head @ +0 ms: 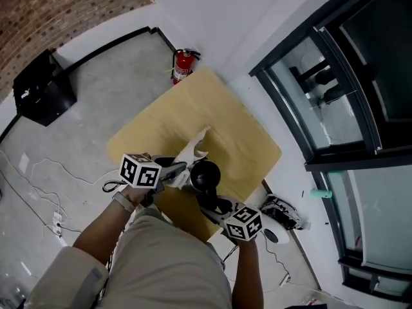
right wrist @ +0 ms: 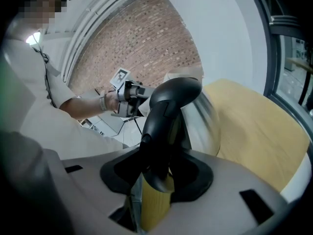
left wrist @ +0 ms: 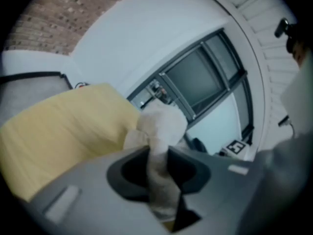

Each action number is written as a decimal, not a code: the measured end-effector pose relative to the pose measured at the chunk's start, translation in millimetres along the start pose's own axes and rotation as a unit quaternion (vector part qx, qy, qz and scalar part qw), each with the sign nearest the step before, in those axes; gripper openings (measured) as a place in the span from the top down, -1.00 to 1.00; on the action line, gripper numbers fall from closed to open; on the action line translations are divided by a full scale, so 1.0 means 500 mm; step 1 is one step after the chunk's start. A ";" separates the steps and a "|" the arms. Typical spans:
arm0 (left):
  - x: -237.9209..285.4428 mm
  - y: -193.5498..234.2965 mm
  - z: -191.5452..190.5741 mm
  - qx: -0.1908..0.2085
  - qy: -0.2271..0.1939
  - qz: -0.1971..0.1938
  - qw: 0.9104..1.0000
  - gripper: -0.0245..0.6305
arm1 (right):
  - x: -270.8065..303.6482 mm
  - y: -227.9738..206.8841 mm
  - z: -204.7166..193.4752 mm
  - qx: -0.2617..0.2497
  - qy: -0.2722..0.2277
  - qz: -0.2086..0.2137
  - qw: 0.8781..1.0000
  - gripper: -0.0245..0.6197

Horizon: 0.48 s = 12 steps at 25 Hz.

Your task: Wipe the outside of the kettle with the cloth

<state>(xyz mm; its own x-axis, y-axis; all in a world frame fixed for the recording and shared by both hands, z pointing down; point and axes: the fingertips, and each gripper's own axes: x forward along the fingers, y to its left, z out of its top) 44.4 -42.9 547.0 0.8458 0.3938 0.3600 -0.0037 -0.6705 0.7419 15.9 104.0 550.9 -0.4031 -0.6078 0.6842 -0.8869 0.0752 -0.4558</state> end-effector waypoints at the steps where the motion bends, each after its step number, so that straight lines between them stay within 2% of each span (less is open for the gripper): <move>1: 0.008 0.032 -0.012 -0.025 -0.002 0.012 1.000 0.61 | 0.000 0.000 0.000 0.002 -0.001 0.000 1.000 0.42; 3: 0.026 0.104 -0.054 -0.059 0.010 0.052 0.997 0.62 | -0.001 -0.002 0.002 0.006 -0.002 0.000 1.000 0.42; 5: 0.035 0.157 -0.112 -0.074 0.038 0.092 0.992 0.62 | 0.001 -0.001 0.003 0.013 -0.006 -0.001 1.000 0.42; 6: 0.032 0.163 -0.136 -0.081 0.046 0.099 0.991 0.62 | 0.003 0.001 0.003 0.018 -0.008 -0.002 1.000 0.42; 10: -0.001 0.093 -0.183 -0.080 0.054 0.065 0.993 0.62 | 0.009 0.007 0.008 0.034 -0.020 0.002 0.999 0.42; 12: -0.019 0.026 -0.173 -0.075 0.032 0.029 0.996 0.62 | 0.011 0.007 0.010 0.040 -0.024 0.007 0.999 0.42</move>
<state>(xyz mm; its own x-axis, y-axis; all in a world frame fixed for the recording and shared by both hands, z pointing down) -9.7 -0.8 602.1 0.8066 0.3984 0.4367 -0.1360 -0.5938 0.7930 11.6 97.2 550.1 -0.4020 -0.6438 0.6511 -0.8598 0.0211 -0.5101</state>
